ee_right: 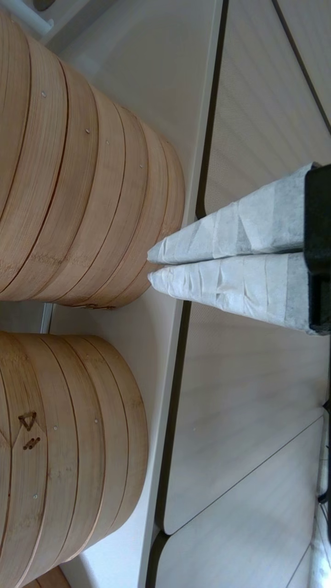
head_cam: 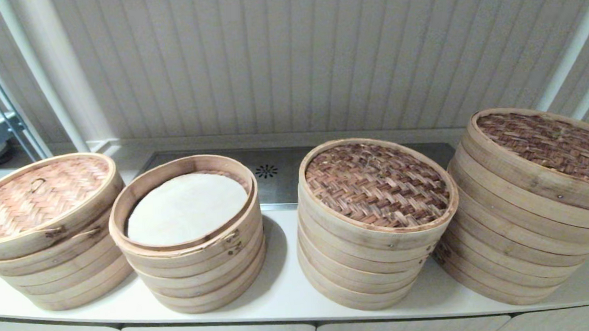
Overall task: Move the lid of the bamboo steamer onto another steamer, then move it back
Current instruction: Pick up the steamer
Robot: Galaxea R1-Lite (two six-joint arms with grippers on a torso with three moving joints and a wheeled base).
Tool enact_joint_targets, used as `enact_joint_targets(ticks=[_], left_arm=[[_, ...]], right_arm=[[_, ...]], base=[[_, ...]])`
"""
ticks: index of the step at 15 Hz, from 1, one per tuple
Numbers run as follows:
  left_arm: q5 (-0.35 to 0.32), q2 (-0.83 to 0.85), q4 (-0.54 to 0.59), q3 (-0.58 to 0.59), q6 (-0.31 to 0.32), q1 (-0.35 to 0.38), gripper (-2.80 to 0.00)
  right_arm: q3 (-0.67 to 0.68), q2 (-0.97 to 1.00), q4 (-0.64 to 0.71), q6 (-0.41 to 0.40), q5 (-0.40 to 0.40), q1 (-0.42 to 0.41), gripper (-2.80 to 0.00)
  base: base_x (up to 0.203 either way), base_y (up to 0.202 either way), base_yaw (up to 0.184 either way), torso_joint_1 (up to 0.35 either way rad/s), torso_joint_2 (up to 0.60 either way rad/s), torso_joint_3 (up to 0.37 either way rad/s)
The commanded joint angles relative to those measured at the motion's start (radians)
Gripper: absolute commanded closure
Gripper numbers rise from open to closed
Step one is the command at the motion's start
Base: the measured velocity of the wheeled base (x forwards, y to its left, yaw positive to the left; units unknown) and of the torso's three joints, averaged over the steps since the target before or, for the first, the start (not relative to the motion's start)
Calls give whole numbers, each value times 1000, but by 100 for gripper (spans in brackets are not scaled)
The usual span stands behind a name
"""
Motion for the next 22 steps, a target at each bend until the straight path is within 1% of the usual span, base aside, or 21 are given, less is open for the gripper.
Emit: enact_joint_targets(ticks=[1,2,4,5,6,7,8,9,10,12,14,17,18,19,20,22], left_arm=[[18,248,36,-91,-5,2,0],[29,321,41,-116,-9,7,0],[34,439,11,-138,-12,39,0],[17,500,-16,-143,-12,79,0],[-20,560,-45,-148,-10,135,0],[-66,609,-68,-157,-9,181,-280],[-145,652,-86,-175,-8,229,-280],[-222,679,-91,-199,-8,260,-280],[-255,703,-93,-213,-5,276,-280],[-263,755,-98,-240,15,294,-280],[-265,798,-101,-277,40,331,-280],[-278,825,-101,-318,95,379,-280],[-289,828,-104,-330,115,386,-280],[-316,844,-107,-335,140,399,-280],[-333,864,-122,-343,161,406,-280],[-350,925,-192,-351,190,410,-280]], right_arm=[[0,-3,2,-1,0,1,0],[-1,-2,6,-1,0,1,0],[-1,-3,6,-1,0,1,0],[-1,-2,6,-2,0,1,0],[-1,-2,6,-1,0,1,0],[-1,-2,6,-2,1,1,0],[-1,-3,6,-2,0,1,0],[-1,-3,6,-2,2,1,0],[-3,-3,6,-1,2,1,0],[-1,-3,6,-1,1,1,0],[-1,-3,6,-2,2,1,0],[-3,-4,6,-1,2,1,0],[-3,-3,5,-1,2,1,0],[-1,-4,4,-1,2,1,0],[-1,-3,2,-1,2,1,0],[-1,-5,2,-1,2,1,0]], base=[[0,0,0,0,0,0],[0,0,0,0,0,0],[0,0,0,0,0,0],[0,0,0,0,0,0],[0,0,0,0,0,0],[0,0,0,0,0,0],[0,0,0,0,0,0],[0,0,0,0,0,0],[0,0,0,0,0,0],[0,0,0,0,0,0],[0,0,0,0,0,0],[0,0,0,0,0,0],[0,0,0,0,0,0],[0,0,0,0,0,0],[0,0,0,0,0,0],[0,0,0,0,0,0]])
